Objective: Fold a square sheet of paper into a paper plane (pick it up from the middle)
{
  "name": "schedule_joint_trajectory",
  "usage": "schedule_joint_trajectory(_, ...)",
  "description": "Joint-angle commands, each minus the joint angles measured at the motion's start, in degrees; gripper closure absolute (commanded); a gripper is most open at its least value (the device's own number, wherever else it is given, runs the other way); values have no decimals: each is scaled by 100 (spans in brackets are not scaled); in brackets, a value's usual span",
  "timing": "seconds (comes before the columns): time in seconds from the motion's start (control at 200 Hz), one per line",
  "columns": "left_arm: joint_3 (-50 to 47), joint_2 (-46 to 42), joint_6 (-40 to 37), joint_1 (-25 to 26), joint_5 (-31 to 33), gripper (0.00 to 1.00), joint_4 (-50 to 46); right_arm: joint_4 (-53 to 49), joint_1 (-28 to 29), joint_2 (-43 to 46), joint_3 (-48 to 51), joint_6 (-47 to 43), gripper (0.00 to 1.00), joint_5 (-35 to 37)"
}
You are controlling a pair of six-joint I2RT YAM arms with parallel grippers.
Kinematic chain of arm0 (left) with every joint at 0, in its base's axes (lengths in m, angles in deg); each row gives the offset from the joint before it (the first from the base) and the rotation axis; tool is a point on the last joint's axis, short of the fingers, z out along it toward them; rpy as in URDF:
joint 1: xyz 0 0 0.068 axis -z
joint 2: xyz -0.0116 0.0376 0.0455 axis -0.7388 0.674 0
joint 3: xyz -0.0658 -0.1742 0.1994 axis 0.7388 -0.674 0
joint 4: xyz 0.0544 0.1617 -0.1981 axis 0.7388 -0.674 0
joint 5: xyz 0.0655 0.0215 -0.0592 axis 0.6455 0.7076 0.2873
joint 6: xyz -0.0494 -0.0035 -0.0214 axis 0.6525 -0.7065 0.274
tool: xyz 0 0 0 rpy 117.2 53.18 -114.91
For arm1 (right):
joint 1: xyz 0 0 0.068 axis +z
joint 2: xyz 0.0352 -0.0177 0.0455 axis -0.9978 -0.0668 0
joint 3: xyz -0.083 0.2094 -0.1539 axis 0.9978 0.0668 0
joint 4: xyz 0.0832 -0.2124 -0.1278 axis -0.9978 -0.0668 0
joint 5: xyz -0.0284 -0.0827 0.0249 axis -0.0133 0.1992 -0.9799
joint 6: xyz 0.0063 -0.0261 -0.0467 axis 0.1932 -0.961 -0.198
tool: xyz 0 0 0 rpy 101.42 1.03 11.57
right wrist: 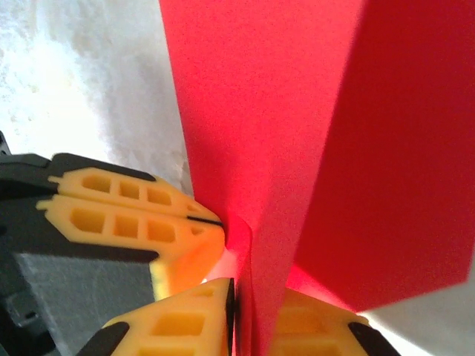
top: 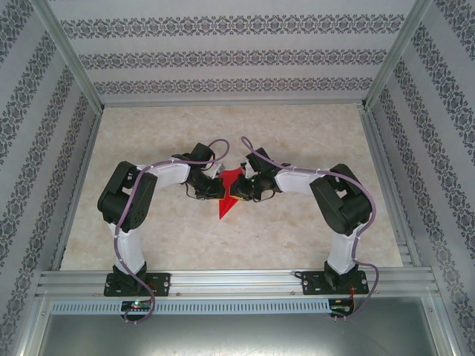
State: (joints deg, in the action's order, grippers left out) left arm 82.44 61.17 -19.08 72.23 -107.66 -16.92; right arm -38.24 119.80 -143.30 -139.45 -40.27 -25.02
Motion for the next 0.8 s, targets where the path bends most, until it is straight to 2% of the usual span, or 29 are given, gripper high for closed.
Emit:
schedule_joint_trajectory(0.0, -114, 174, -113, -78, 5, 90, 1, -195, 12, 165, 110, -138, 83, 95)
schedule_joint_trajectory(0.085, -136, 169, -110, -87, 1, 90, 10, -251, 44, 159, 75, -165, 79, 146)
schedule_joint_trajectory(0.265, -137, 169, -125, -103, -22, 90, -8, -332, 104, -13, -68, -213, 79, 169)
schedule_joint_trajectory(0.799, -146, 142, -137, -126, -79, 90, -2, -1265, 284, -366, -820, -614, 86, 531)
